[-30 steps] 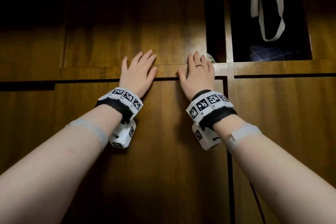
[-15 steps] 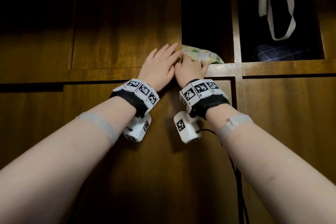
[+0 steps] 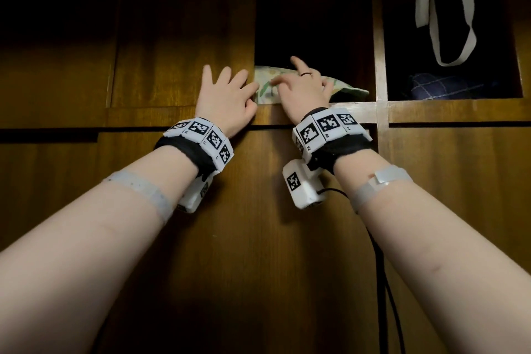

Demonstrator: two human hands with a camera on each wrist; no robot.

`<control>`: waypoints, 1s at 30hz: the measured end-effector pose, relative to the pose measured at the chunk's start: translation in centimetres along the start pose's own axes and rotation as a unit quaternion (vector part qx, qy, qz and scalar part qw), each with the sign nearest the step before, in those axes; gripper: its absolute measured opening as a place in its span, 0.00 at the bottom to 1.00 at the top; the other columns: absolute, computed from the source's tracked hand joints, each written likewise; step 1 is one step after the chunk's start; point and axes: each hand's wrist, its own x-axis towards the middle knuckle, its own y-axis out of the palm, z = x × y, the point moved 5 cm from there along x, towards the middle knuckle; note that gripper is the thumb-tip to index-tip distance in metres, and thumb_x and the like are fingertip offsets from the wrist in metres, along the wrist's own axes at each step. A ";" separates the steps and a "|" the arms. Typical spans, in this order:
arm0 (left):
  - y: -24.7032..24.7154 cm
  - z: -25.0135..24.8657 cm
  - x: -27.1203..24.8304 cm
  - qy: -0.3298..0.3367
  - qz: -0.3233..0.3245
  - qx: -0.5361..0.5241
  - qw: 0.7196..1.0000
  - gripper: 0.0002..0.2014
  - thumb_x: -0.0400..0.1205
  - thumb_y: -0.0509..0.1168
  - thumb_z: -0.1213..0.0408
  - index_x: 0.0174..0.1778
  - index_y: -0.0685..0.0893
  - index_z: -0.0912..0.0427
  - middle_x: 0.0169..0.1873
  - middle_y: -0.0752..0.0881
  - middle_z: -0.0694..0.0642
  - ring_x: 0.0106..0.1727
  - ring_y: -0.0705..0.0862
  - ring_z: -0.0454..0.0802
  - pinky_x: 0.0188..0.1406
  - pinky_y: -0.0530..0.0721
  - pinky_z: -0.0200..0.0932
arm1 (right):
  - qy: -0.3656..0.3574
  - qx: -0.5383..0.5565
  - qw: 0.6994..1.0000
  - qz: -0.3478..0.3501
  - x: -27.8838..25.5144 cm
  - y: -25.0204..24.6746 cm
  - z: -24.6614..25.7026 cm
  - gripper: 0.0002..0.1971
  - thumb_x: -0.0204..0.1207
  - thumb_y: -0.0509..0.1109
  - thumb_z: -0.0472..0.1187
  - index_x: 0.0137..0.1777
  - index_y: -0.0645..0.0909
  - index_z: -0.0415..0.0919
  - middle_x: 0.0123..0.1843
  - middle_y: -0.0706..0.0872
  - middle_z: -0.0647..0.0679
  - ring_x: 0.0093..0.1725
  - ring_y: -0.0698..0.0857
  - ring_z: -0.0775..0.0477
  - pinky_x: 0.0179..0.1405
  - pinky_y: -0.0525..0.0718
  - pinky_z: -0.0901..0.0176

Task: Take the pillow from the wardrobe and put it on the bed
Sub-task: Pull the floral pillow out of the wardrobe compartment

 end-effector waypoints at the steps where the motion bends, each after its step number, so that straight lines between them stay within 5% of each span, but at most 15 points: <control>1: 0.1 0.4 0.0 -0.012 0.003 0.004 1.000 0.23 0.84 0.46 0.54 0.73 0.72 0.51 0.75 0.73 0.56 0.75 0.70 0.61 0.77 0.57 0.69 | 0.009 0.009 1.000 -0.022 0.3 -0.1 -0.2 0.19 0.81 0.55 0.44 0.68 0.78 0.54 0.84 0.60 0.51 0.81 0.61 0.45 0.77 0.56 0.46; 7: 1.5 4.2 -1.0 -0.116 0.000 -0.035 0.993 0.22 0.84 0.46 0.53 0.66 0.77 0.57 0.73 0.74 0.58 0.75 0.70 0.62 0.76 0.56 0.71 | 0.007 -0.059 0.998 0.020 2.3 0.9 -1.0 0.28 0.76 0.66 0.47 0.76 0.67 0.46 0.84 0.60 0.45 0.79 0.66 0.40 0.74 0.68 0.46; 14: 3.2 9.4 -2.8 -0.178 0.029 -0.004 0.984 0.26 0.86 0.43 0.53 0.74 0.74 0.57 0.82 0.64 0.60 0.82 0.63 0.60 0.79 0.54 0.66 | 0.033 -0.025 0.996 0.074 3.5 2.0 -0.5 0.34 0.72 0.73 0.51 0.77 0.66 0.46 0.73 0.77 0.42 0.72 0.75 0.39 0.69 0.75 0.44; 18: 3.6 9.4 -2.5 -0.174 0.045 -0.015 0.984 0.26 0.86 0.42 0.55 0.78 0.69 0.58 0.82 0.66 0.59 0.83 0.60 0.59 0.80 0.52 0.65 | 0.064 -0.029 0.996 0.049 3.2 1.9 -0.4 0.25 0.74 0.72 0.49 0.70 0.75 0.43 0.65 0.85 0.43 0.64 0.82 0.40 0.62 0.79 0.48; 24: 3.1 8.4 -1.7 -0.224 0.027 -0.143 0.964 0.28 0.83 0.52 0.50 0.80 0.63 0.54 0.79 0.68 0.64 0.77 0.68 0.64 0.72 0.64 0.62 | 0.059 0.011 0.998 -0.030 2.4 0.8 -0.4 0.13 0.82 0.61 0.40 0.62 0.80 0.40 0.60 0.87 0.40 0.60 0.84 0.37 0.49 0.77 0.54; 27: 2.2 8.4 -1.2 -0.238 0.035 -0.172 0.955 0.39 0.77 0.62 0.43 0.83 0.53 0.47 0.83 0.61 0.62 0.83 0.56 0.67 0.78 0.53 0.69 | 0.056 0.064 0.993 -0.081 2.1 0.1 -0.4 0.14 0.83 0.57 0.41 0.63 0.77 0.38 0.61 0.85 0.39 0.63 0.82 0.37 0.55 0.77 0.53; 30: 0.8 8.7 -0.8 -0.233 0.005 -0.125 0.964 0.43 0.74 0.69 0.48 0.82 0.55 0.50 0.79 0.68 0.62 0.83 0.55 0.65 0.78 0.47 0.73 | 0.052 0.111 0.986 -0.117 2.0 -0.2 -0.6 0.14 0.84 0.55 0.41 0.60 0.76 0.34 0.60 0.85 0.37 0.62 0.81 0.37 0.51 0.75 0.52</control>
